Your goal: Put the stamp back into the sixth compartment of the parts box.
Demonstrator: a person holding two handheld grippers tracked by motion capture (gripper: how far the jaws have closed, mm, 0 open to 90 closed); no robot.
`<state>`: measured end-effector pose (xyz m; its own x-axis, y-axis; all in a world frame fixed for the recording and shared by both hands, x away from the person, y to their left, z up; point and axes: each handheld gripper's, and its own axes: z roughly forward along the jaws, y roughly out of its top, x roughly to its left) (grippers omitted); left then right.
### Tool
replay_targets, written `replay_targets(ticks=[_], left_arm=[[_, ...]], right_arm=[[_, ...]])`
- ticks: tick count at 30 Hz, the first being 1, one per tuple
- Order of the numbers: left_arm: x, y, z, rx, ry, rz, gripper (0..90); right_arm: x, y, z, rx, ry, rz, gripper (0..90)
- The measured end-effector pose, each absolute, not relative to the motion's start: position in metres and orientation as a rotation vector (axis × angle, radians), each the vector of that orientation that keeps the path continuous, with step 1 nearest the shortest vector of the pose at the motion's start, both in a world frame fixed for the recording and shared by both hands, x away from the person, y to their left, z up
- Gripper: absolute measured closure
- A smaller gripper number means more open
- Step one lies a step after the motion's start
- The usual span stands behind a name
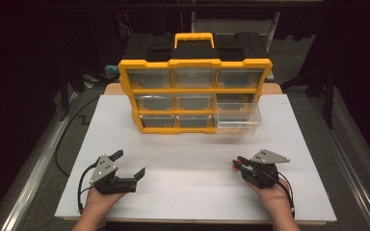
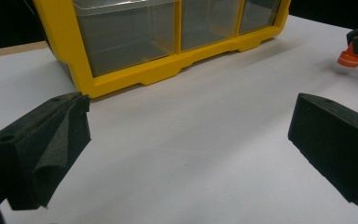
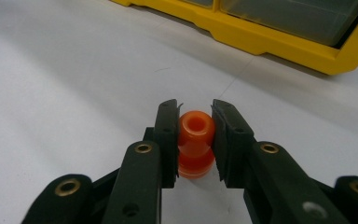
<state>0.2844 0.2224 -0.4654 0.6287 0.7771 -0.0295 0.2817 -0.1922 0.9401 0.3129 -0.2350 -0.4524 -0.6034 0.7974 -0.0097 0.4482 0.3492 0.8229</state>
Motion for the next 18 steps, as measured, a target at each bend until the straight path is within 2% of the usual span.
replay_targets(ticks=[18], left_arm=[[0.284,0.222,-0.466,1.744,0.855,0.567,0.5]], right_arm=[[0.318,-0.227,-0.445,1.090,2.284,1.063,74.0]])
